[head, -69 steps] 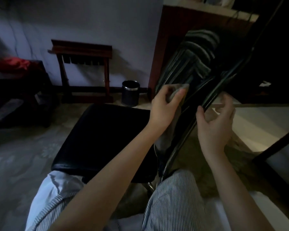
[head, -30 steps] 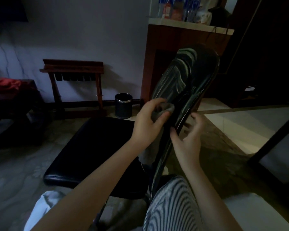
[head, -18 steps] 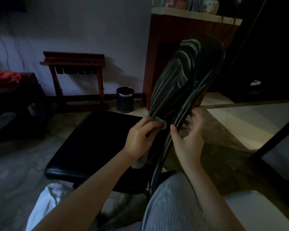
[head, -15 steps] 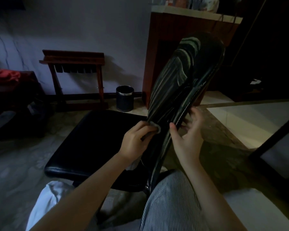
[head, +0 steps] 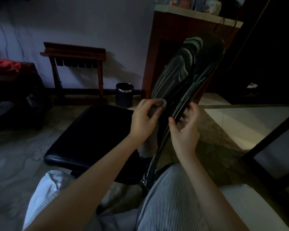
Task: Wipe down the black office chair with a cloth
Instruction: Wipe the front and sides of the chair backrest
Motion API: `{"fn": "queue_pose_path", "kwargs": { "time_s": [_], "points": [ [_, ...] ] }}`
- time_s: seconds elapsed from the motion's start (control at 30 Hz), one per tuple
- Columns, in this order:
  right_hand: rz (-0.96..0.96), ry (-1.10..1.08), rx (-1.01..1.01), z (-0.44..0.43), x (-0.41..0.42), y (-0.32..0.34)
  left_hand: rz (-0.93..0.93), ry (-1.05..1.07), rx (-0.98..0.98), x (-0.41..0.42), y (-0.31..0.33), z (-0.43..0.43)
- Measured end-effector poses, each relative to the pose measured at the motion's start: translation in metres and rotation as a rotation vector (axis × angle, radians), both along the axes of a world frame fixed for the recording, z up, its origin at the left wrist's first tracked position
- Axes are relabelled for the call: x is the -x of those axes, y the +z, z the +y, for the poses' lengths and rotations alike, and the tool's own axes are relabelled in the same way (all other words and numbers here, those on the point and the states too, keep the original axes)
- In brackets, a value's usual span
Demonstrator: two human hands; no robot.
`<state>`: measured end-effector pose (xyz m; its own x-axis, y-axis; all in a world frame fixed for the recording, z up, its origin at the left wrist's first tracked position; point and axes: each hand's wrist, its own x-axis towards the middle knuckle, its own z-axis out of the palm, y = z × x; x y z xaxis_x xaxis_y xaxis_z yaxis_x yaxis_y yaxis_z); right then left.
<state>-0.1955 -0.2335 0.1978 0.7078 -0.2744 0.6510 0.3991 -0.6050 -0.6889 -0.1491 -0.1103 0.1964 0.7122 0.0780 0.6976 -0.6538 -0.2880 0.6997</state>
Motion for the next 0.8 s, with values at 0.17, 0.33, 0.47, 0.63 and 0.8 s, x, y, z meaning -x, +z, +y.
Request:
{"fn": "queue_pose_path", "kwargs": {
  "time_s": [0.17,0.33,0.47,0.63,0.8],
  "points": [
    [-0.004,0.004,-0.023,0.005,0.002,-0.001,0.072,0.026,0.063,0.003,-0.036,0.002],
    [-0.009,0.008,-0.028,0.006,0.001,-0.003,0.211,0.11,0.112,0.011,-0.078,0.01],
    [0.027,0.055,-0.06,0.001,0.002,-0.004,0.377,0.118,0.105,0.012,-0.093,0.02],
    [0.088,0.092,-0.047,-0.001,0.009,-0.013,0.218,0.141,0.13,0.019,-0.059,0.018],
    [0.082,0.102,-0.048,0.002,0.008,-0.015,-0.092,0.042,0.052,0.02,-0.006,-0.002]
  ]
}}
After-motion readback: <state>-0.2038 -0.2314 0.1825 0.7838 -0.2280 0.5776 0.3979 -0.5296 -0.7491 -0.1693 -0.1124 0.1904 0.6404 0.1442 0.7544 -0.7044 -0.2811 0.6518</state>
